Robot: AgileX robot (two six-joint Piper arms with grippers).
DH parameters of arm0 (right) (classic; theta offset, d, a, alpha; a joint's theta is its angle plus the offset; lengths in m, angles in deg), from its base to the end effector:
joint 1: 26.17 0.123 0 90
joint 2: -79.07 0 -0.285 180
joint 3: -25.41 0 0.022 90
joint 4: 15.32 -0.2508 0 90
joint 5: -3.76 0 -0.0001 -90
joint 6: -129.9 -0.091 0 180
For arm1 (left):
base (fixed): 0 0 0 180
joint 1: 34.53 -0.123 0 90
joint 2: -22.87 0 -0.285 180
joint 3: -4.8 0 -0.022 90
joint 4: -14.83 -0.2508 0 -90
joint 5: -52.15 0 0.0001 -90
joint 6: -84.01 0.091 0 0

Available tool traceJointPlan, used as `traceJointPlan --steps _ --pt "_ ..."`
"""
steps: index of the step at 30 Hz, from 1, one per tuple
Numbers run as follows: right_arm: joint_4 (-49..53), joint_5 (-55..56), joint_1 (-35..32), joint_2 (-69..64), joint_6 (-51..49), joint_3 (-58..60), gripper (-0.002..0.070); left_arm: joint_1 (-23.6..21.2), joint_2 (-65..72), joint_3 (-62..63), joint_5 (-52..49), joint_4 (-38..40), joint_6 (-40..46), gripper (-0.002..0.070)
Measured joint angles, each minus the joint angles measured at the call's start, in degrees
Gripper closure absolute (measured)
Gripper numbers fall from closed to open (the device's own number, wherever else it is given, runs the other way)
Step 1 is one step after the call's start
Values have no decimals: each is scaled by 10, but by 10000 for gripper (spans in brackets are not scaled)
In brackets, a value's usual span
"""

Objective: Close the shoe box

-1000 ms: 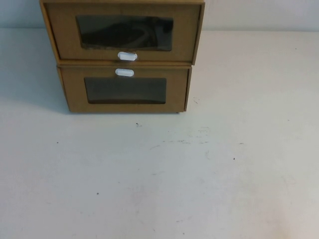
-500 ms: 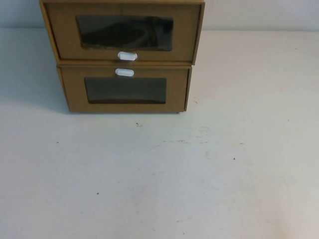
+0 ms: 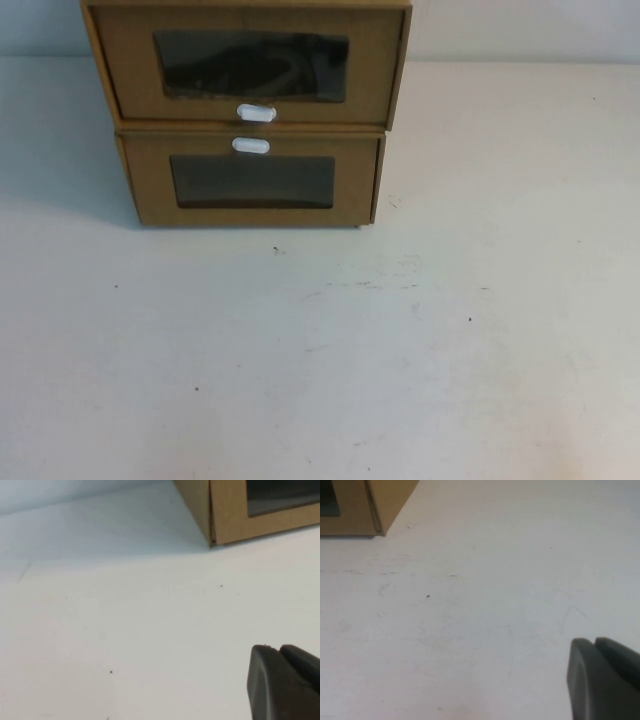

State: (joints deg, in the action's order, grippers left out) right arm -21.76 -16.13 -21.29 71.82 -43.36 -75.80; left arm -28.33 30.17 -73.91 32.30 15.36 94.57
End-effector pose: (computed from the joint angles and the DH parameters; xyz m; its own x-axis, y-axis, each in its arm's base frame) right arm 0.0529 0.0080 0.1734 -0.2701 -0.0350 -0.9622 -0.1248 0.9922 -0.0010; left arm 0.0531 -0.0061 0.1736 -0.2481 0.2027 -0.9473 0.1568 0.9734 0.1672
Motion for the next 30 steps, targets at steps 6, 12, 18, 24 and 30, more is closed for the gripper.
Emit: traceJointPlan --steps 6,12,18,24,30 --pt "0 0 0 0 1 0 687 -11 -1 0 -5 -15 -29 677" --pt "0 0 0 0 1 0 687 -11 -1 0 -5 -16 -34 677" --pt "0 0 0 0 1 0 687 -11 -1 0 -5 -16 -34 677" --pt "0 0 0 0 1 0 687 -11 -1 0 -5 -16 -34 677" --pt "0 0 0 0 1 0 687 -11 -1 0 -5 -16 -34 677"
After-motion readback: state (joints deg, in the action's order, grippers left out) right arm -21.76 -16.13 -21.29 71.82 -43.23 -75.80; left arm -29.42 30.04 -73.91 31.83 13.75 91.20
